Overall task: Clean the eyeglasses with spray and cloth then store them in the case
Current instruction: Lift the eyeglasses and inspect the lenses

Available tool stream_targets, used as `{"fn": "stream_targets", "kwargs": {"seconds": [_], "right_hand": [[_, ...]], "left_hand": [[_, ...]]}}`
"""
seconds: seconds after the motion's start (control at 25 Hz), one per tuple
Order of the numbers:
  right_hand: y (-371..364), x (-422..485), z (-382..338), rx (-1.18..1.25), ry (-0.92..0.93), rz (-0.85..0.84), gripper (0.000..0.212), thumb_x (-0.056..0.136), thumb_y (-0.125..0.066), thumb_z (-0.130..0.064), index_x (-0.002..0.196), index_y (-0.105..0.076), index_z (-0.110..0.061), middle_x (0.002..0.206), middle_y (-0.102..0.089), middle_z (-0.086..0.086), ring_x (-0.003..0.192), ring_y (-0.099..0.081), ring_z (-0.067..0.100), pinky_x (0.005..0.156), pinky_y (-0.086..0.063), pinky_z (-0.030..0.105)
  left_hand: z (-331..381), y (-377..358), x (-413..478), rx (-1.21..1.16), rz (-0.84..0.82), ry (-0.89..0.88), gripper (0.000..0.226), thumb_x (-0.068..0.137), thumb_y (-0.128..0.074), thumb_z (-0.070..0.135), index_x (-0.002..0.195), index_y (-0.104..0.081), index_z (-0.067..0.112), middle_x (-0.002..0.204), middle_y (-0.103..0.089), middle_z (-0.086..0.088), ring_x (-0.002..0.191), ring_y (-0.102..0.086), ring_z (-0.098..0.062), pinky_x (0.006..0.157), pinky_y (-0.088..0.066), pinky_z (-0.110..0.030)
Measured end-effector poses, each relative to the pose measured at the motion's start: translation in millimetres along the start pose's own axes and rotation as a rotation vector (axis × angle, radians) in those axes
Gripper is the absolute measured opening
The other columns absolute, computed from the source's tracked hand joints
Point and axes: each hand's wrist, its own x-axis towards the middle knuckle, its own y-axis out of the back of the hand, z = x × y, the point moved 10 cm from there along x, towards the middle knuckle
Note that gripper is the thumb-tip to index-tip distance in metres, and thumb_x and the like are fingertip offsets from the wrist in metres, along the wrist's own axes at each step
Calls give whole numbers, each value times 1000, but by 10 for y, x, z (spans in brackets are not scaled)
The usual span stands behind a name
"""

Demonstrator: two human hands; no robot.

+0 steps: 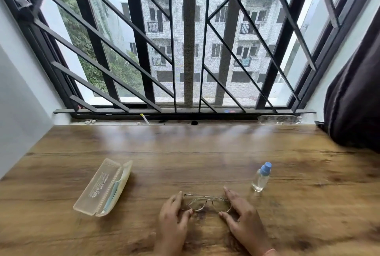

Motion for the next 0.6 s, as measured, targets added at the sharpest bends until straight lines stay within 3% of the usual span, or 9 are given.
{"fn": "stream_targets", "kwargs": {"seconds": [0.08,0.16,0.28,0.36,0.48,0.6], "right_hand": [[-3,-2,-16,8,11,-8,68,72,-77,-11,133,-48,-12,130,-53,-4,128,-43,14,107,-21,8],[6,3,-20,14,19,-7,65,73,-74,-8,133,-48,-11,129,-47,-10,129,-41,13,106,-16,2],[-5,10,-28,30,29,-38,59,80,-66,-3,134,-45,-10,133,-43,-12,133,-36,9,109,-16,5],[12,24,-28,70,27,-47,55,82,-55,9,133,-45,-8,136,-44,-8,133,-37,9,111,-18,10],[87,31,37,112,-24,18,66,73,-39,25,129,-50,-6,131,-50,-4,129,-40,9,107,-20,5],[215,4,167,109,-114,186,65,68,-41,29,119,-62,-5,121,-58,-1,121,-48,11,100,-22,-2]], "left_hand": [[-16,-52,55,19,-27,-6,51,75,-71,-1,123,-56,3,117,-62,-12,111,-57,-27,100,-41,-34],[-8,15,74,0,16,-34,45,74,-68,-8,117,-62,3,110,-66,-10,104,-61,-25,93,-41,-22],[-20,107,78,-33,88,-21,40,73,-62,-16,106,-69,5,101,-70,-6,94,-63,-18,79,-38,-5],[-11,113,70,-39,114,-8,40,73,-60,-17,102,-71,8,98,-70,-4,90,-62,-15,79,-38,-8],[23,129,41,-23,163,-9,38,71,-63,-15,99,-73,10,94,-70,-1,87,-61,-13,79,-37,-10],[18,137,42,-16,193,-5,35,70,-66,-13,95,-74,10,92,-71,-1,84,-60,-12,77,-36,-9]]}}
